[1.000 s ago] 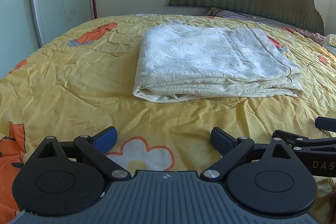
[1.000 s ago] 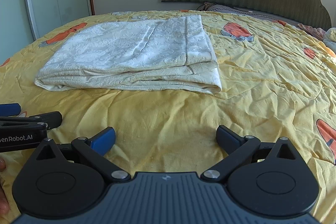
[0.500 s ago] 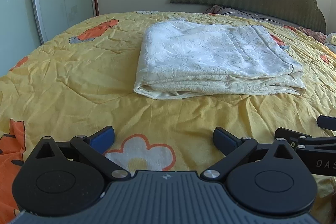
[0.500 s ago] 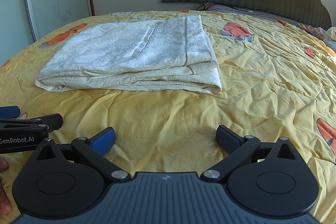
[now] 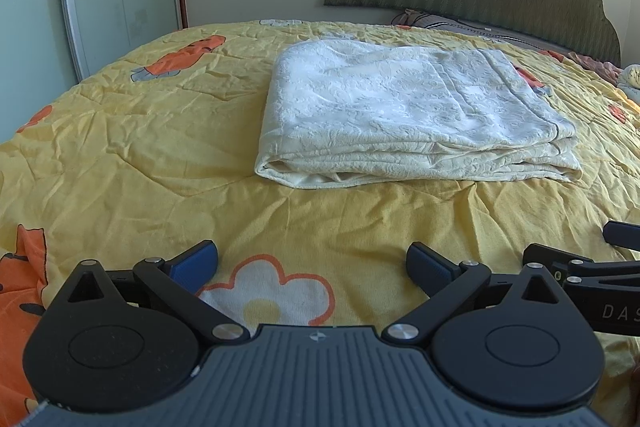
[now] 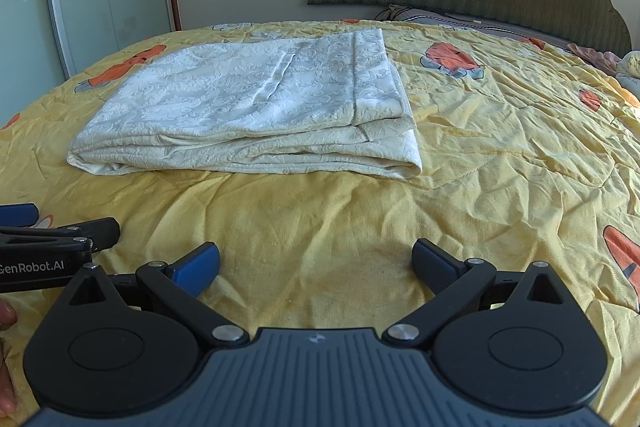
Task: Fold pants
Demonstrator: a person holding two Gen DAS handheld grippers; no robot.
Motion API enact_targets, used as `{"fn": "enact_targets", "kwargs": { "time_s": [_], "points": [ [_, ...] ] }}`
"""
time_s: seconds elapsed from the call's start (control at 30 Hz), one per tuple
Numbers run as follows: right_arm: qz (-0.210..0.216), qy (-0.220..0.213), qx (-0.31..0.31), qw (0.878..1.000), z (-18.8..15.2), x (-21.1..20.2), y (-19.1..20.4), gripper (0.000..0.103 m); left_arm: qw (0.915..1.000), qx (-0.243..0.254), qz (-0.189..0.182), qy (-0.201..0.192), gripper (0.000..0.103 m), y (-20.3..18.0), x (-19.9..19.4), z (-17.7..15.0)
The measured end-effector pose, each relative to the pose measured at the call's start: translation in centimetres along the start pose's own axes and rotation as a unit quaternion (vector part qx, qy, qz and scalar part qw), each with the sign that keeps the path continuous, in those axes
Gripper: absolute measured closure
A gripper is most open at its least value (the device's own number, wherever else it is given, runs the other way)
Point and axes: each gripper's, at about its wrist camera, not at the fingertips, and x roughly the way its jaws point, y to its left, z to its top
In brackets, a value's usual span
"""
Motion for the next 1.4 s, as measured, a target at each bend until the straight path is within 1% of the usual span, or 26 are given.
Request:
{"fn": "enact_targets", "kwargs": {
  "time_s": [1.0,1.2,1.4],
  "points": [
    [0.002,-0.002,0.007,1.000,0.02,-0.04,-0.21,0.000,1.0000,0.000,0.000,0.000,0.001,-0.01,0.02,0.00],
    [-0.011,-0.005,0.021,1.000,0.01,-0.12,-0.70,0.000,1.0000,-0.001,0.000,0.000,0.001,0.00,0.01,-0.01],
    [-0.016,-0.002,0.013,1.000,-0.02,-0.02,-0.56,0.000,1.0000,-0.001,0.000,0.000,0.001,0.00,0.01,0.00]
  ]
}}
